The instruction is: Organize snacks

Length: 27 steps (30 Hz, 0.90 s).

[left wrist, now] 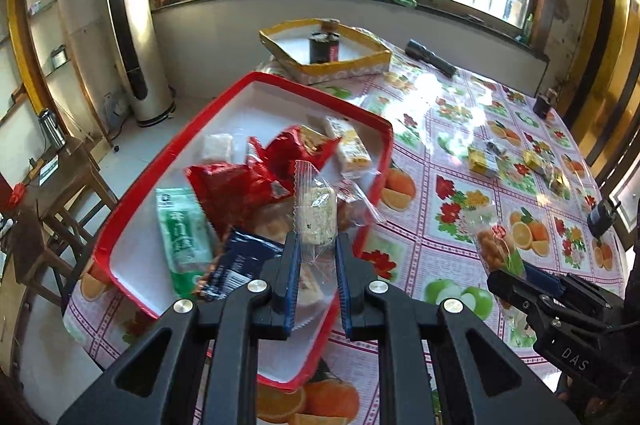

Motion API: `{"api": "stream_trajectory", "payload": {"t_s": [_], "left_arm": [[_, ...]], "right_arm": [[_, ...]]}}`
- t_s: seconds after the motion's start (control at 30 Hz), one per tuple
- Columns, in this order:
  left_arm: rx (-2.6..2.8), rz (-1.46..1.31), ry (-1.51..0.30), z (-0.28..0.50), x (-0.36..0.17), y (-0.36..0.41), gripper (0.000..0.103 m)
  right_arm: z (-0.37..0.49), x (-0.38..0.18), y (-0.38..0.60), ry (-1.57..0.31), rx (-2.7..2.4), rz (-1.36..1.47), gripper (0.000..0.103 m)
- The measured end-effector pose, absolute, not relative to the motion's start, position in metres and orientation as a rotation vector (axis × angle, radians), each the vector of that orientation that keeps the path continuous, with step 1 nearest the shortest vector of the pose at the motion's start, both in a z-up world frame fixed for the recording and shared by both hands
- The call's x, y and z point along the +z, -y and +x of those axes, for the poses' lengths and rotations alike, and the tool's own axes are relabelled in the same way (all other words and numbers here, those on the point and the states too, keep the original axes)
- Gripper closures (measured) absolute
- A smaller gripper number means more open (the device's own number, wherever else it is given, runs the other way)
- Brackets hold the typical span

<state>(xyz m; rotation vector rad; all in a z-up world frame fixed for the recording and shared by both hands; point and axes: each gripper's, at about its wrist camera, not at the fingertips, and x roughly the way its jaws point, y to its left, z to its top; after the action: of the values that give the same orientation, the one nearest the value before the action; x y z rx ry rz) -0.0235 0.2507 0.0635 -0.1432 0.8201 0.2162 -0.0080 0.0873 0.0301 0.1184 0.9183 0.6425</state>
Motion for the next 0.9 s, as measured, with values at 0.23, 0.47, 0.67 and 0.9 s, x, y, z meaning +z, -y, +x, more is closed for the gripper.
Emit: {"api": "stream_trajectory", "payload": {"t_s": [0.23, 0.47, 0.67, 0.9], "left_arm": [[0.232, -0.164, -0.798, -0.026, 0.068, -0.263, 0.088], [0.267, -0.206, -0.786, -0.027, 0.072, -0.29, 0.088], [0.308, -0.242, -0.77, -0.029, 0.076, -0.316, 0.088], [0.357, -0.276, -0.767, -0.033, 0.073, -0.341, 0.088]], "right_arm": [[-0.008, 0.031, -0.093, -0.921, 0.643, 0.108, 0.067], [0.003, 0.033, -0.103, -0.926, 0.665, 0.119, 0.067], [0.018, 0.046, -0.123, -0.894, 0.708, 0.131, 0.067], [0.033, 0.055, -0.154, -0.896, 0.778, 0.159, 0.067]]}}
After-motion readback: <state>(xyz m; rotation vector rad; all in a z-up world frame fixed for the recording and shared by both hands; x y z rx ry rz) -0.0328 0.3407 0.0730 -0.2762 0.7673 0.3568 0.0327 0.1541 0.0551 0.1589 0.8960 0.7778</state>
